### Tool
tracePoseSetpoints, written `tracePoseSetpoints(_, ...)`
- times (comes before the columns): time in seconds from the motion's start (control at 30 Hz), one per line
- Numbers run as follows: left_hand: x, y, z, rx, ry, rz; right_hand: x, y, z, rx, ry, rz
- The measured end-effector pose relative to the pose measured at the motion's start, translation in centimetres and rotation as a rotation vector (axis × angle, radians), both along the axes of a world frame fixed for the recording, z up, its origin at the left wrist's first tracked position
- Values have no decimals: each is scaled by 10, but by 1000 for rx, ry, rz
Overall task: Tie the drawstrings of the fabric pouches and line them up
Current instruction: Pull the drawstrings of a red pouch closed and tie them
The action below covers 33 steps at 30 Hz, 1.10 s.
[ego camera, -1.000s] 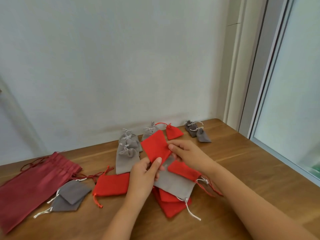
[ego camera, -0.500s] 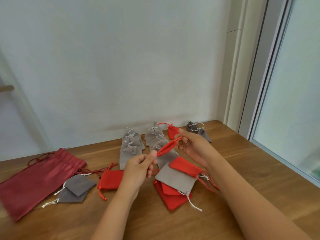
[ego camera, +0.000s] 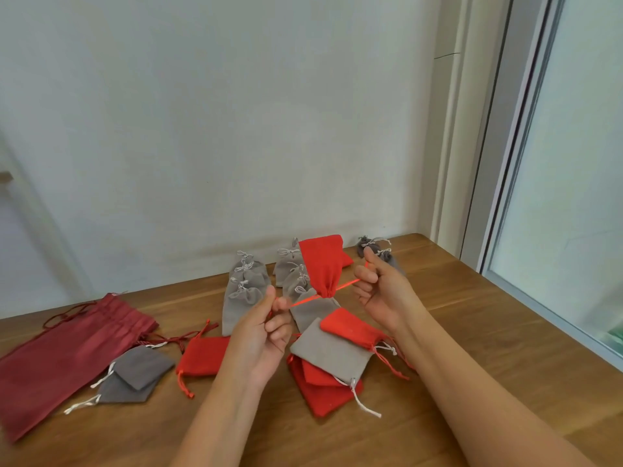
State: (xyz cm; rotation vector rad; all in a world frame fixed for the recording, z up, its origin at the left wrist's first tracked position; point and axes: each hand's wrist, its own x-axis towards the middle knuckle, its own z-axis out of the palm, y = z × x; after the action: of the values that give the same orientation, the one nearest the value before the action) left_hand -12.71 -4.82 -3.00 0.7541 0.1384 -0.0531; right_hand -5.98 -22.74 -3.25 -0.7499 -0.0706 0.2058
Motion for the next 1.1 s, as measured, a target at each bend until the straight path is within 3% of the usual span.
tracePoseSetpoints(0.1, 1, 1, 3, 128, -28, 68, -2, 5, 0, -120, -55, -81)
tracePoseSetpoints(0.27, 9, 0, 16, 370, -113, 80, -1, 1, -1, -94, -112, -32)
tracePoseSetpoints(0.47, 6, -2, 5, 411, -152, 98, -2, 1, -5, -132, -254, 88)
tracePoseSetpoints(0.7, 8, 2, -2, 509, -204, 159, -6, 7, -6, -292, -303, 80)
tracePoseSetpoints(0.83, 9, 5, -5, 380, -274, 153, -7, 10, -7, -268, -320, 130)
tracePoseSetpoints(1.0, 2, -2, -7, 207, -232, 122, -15, 15, -9, -251, -307, 332)
tracePoseSetpoints(1.1, -1, -6, -10, 514, -188, 125, -20, 18, -12, -373, -379, 436)
